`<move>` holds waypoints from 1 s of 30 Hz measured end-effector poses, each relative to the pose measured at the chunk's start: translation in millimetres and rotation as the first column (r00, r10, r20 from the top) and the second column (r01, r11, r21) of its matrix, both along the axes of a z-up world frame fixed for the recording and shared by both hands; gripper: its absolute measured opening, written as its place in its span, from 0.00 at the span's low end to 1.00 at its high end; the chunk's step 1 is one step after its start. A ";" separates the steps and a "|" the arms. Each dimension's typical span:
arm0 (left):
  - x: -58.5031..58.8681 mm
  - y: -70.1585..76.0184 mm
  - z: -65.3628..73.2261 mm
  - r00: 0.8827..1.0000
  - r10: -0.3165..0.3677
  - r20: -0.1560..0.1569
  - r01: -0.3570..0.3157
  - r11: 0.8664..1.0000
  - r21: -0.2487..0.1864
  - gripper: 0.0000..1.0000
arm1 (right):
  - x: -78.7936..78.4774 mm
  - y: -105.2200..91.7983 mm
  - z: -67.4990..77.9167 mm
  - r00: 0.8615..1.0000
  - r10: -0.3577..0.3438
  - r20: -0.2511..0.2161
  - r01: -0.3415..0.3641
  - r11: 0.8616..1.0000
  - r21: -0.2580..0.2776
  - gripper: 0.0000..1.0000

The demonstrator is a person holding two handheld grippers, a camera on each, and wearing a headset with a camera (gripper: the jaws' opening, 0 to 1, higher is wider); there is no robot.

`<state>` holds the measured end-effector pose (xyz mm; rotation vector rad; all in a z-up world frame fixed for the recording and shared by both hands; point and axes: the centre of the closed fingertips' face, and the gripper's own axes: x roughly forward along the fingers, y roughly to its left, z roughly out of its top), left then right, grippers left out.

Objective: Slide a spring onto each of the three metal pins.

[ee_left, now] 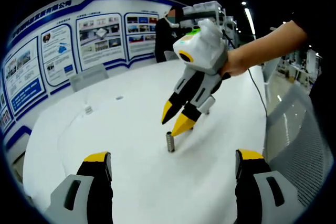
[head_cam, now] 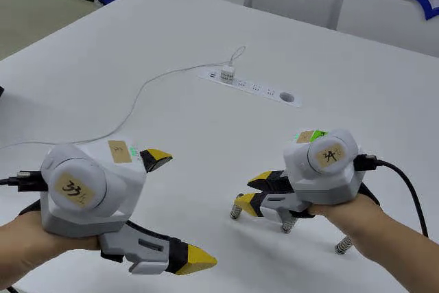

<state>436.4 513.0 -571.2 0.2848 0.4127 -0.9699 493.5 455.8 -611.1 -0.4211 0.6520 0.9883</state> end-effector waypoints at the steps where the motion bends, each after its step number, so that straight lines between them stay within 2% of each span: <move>1: 0.7 -0.8 2.1 1.000 -0.001 0.003 0.001 1.000 -0.002 1.00 | 0.7 -2.2 3.1 1.000 -0.014 0.005 0.014 1.000 0.003 0.24; 5: 4.6 0.3 9.9 1.000 0.011 0.017 -0.011 1.000 -0.012 1.00 | 0.5 -9.2 17.2 0.999 -0.042 0.033 0.041 0.999 0.025 0.27; 10: 8.2 3.1 20.2 0.999 0.027 0.034 -0.026 0.999 -0.023 1.00 | -0.6 -21.8 44.8 0.992 -0.105 0.064 0.098 0.989 0.110 0.28; 14: 10.7 4.9 23.7 0.998 0.041 0.041 -0.040 0.999 -0.025 1.00 | -5.7 -40.6 60.5 0.984 -0.156 0.081 0.143 0.978 0.152 0.30; 20: 12.4 5.7 29.0 0.997 0.057 0.047 -0.055 0.998 -0.037 1.00 | -16.3 -74.6 78.5 0.971 -0.210 0.113 0.188 0.966 0.180 0.32; 25: 11.7 4.1 32.9 0.997 0.065 0.045 -0.062 0.997 -0.052 1.00 | -25.9 -101.5 87.9 0.951 -0.280 0.128 0.248 0.944 0.219 0.34; 26: 10.7 3.3 33.1 0.997 0.064 0.043 -0.061 0.997 -0.054 1.00 | -29.5 -107.1 88.4 0.945 -0.303 0.126 0.268 0.934 0.236 0.34; 28: 8.8 1.9 32.3 0.997 0.058 0.043 -0.056 0.997 -0.048 1.00 | -35.7 -113.3 87.1 0.940 -0.318 0.123 0.281 0.927 0.249 0.34; 30: 7.9 1.7 30.6 0.998 0.052 0.043 -0.051 0.998 -0.040 1.00 | -41.9 -121.1 85.0 0.930 -0.348 0.116 0.308 0.912 0.271 0.35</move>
